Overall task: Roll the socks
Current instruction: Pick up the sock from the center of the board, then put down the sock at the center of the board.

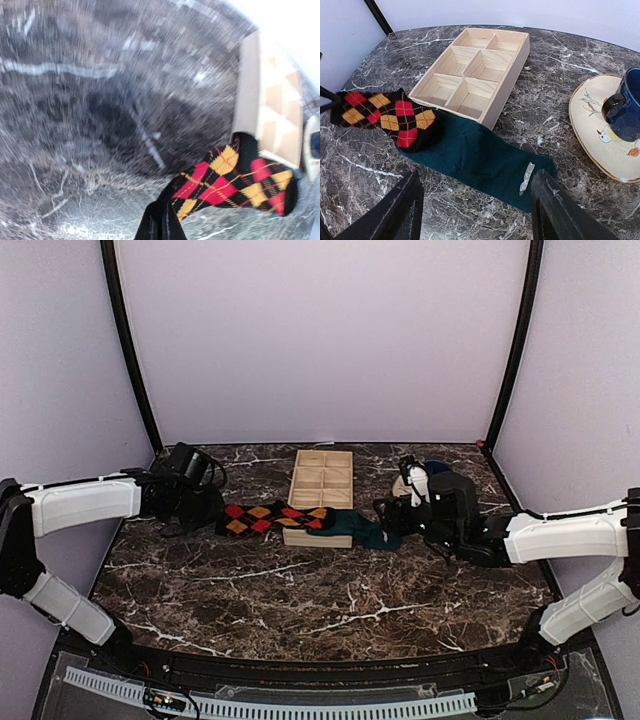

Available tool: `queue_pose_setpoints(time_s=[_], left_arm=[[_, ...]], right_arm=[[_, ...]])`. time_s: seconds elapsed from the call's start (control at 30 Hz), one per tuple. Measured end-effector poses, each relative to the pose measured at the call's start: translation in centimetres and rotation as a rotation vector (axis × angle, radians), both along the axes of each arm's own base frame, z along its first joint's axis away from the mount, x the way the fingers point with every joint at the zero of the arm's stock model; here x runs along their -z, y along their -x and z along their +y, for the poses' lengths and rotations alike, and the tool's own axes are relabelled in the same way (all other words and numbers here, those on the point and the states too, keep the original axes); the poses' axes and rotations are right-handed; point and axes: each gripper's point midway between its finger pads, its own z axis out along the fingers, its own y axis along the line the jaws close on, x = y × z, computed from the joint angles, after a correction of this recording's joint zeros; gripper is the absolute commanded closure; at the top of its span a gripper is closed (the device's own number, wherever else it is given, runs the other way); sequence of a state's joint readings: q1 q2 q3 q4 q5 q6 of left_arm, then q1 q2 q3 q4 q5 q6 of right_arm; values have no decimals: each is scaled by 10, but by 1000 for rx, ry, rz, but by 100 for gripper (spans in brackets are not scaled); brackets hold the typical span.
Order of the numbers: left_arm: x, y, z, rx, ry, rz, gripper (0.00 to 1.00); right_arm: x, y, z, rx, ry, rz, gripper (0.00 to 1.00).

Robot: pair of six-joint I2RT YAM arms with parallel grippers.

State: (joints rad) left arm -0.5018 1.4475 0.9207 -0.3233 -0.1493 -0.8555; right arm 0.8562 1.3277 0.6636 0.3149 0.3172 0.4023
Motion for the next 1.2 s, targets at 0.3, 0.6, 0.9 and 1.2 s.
queue_pose_setpoints(time_s=[0.3, 0.6, 0.9, 1.2], left_arm=[[-114, -16, 24, 9, -73, -335, 100], [-201, -11, 61, 45, -332, -563, 100], [-231, 7, 60, 212, -449, -655, 100], [-109, 68, -5, 445, -292, -452, 100]], right_arm=[[14, 3, 10, -20, 26, 22, 34], [6, 6, 20, -36, 10, 2, 34], [2, 11, 27, -52, 5, -5, 34], [-9, 19, 26, -60, -16, -20, 34]])
